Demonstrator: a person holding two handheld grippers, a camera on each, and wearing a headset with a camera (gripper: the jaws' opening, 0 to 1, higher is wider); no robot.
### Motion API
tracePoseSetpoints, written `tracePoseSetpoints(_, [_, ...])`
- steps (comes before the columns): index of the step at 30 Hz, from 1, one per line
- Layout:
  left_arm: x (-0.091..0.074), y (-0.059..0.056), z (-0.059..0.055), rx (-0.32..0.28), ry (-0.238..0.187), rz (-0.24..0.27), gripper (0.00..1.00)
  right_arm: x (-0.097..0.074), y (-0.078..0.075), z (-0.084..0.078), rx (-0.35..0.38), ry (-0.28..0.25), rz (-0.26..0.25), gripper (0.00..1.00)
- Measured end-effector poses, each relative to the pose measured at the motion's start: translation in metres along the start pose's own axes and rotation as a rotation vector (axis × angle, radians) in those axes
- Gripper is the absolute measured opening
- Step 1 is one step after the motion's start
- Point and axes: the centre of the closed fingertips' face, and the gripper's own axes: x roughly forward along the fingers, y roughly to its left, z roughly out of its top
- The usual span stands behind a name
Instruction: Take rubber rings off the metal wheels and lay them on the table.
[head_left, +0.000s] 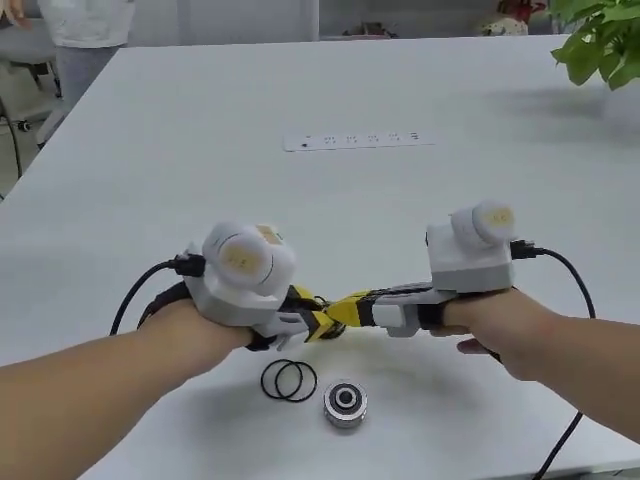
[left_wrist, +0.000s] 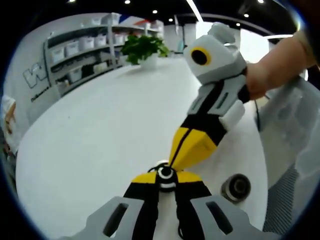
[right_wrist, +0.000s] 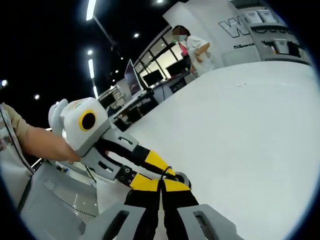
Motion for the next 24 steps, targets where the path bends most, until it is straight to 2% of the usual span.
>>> tracePoseSetpoints(7, [-0.001, -0.001, 0.001, -0.009, -0.021, 0.007, 0.13, -0.003, -0.001, -0.003, 0.001, 0.004, -0.037, 0.00])
tracePoseSetpoints(15, [-0.010, -0.003, -0.001, 0.027, -0.007, -0.011, 0.17, -0.006, -0.002, -0.003, -0.001, 0.006, -0.045, 0.00])
tracePoseSetpoints(24, [-0.035, -0.005, 0.007, -0.001, -0.068, -0.033, 0.29, -0.003, 0.005, 0.002, 0.003, -0.002, -0.019, 0.00])
